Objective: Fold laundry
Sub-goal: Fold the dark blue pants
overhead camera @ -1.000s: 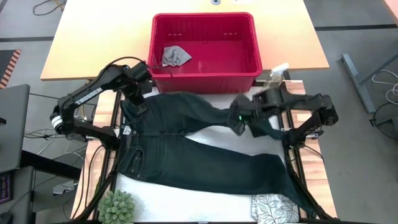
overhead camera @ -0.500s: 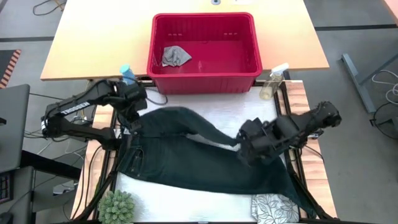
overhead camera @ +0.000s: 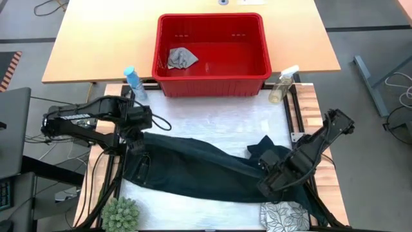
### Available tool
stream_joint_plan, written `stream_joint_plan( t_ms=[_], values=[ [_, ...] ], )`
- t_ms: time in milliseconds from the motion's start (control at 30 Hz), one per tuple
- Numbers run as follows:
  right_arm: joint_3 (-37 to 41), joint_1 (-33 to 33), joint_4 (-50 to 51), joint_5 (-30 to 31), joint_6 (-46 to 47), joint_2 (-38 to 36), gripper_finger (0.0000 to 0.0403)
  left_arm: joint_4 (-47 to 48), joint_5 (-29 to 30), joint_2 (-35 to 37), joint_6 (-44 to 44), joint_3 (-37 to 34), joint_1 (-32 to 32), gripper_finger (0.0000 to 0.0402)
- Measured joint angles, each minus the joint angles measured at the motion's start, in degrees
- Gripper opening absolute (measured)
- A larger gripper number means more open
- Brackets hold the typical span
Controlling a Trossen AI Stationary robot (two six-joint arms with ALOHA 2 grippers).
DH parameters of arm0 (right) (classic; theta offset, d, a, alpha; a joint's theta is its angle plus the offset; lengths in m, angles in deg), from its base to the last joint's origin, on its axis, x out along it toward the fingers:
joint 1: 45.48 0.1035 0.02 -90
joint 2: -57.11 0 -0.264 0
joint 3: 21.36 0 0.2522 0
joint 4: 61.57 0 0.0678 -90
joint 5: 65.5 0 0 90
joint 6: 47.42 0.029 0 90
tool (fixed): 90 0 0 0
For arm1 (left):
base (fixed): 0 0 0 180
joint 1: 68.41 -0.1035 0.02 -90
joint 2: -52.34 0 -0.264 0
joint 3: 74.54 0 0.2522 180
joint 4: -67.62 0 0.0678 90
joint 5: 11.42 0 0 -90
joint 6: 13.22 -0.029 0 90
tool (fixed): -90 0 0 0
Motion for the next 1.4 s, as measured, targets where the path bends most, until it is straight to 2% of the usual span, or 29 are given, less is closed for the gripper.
stream_joint_plan(
  t_ms=[100,367,533,600,733,867,1233,1400],
  values=[
    [3.04,0.68,-1.17,-1.51,1.31,0.0,0.0018,-0.53,-2.99,-0.44,3.61,0.02,2.55,0.0],
    [6.6,2.35,-6.84,-2.22,1.22,-0.02,0.0018,-0.71,-3.58,-0.45,7.91,0.0,10.26,0.0],
    [6.63,3.26,-6.59,-2.28,1.41,-0.02,0.0018,-2.56,-4.39,-0.4,9.58,-0.73,13.25,0.0],
    [6.66,3.45,-6.45,-2.41,1.56,-0.02,0.0018,-4.75,-6.67,-0.4,9.18,-2.9,14.55,0.0],
    [6.67,3.49,-7.26,-2.48,1.84,-0.02,0.0018,-10.37,-14.87,-0.41,9.12,-9.8,17.27,0.0],
    [6.69,4.11,-8.86,-2.59,1.38,0.01,0.0018,-16.19,-21.09,-0.03,10.45,-15.02,17.94,0.0],
    [6.71,5.71,-15.23,-10.8,-7.5,7.84,0.0018,-23.39,-24.4,0.51,13.28,-15.85,18.68,0.0006],
    [6.71,5.71,-15.85,-11.44,-10.89,11.2,0.0018,-24.38,-28.2,-0.45,11.37,-15.84,18.91,0.0015]
  ],
)
